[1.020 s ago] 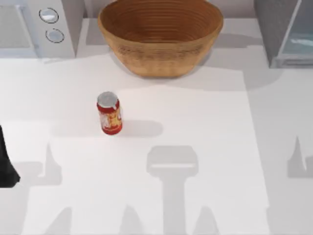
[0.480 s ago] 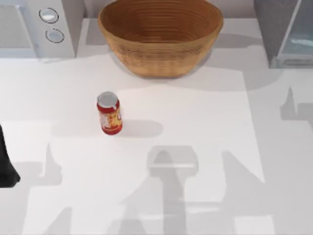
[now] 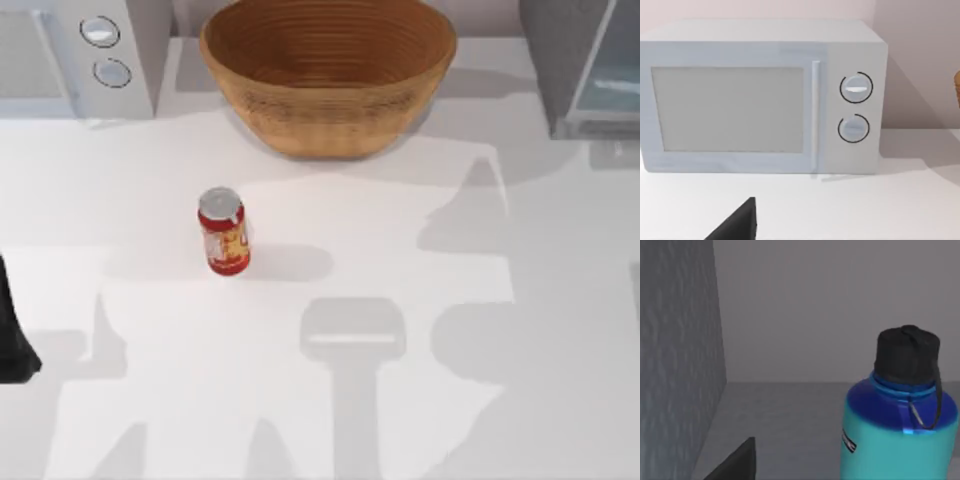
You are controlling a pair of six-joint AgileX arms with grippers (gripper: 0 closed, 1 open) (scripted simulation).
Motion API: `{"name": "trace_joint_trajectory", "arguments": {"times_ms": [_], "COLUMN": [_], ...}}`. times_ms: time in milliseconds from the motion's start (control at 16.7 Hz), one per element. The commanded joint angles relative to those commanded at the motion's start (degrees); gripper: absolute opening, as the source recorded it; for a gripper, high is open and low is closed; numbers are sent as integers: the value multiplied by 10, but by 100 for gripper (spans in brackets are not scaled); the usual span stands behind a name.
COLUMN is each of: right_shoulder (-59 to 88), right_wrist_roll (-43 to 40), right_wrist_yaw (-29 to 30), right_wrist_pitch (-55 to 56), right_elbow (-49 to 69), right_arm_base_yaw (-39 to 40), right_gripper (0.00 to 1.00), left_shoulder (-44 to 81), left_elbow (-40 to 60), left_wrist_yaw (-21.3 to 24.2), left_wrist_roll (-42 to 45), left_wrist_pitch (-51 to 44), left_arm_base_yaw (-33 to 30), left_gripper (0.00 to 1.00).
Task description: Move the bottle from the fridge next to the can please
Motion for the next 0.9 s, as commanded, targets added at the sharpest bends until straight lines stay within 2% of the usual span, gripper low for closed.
{"name": "trace_joint_trajectory", "arguments": {"times_ms": [360,900], "right_shoulder": [196,222], "right_wrist_roll": [-1,-1], "right_wrist_yaw": [-20,-18], "right_wrist_pitch": [115,115], "right_elbow": [95,124], "right_arm_base_yaw": [-21,-19], "right_gripper": [100,100], "left_shoulder": [0,0], "left_elbow": [0,0], "left_wrist_yaw": [0,0], "left_wrist_roll": [0,0], "left_wrist_pitch": [0,0], "left_arm_base_yaw": [0,0], "left_gripper": [100,100]}}
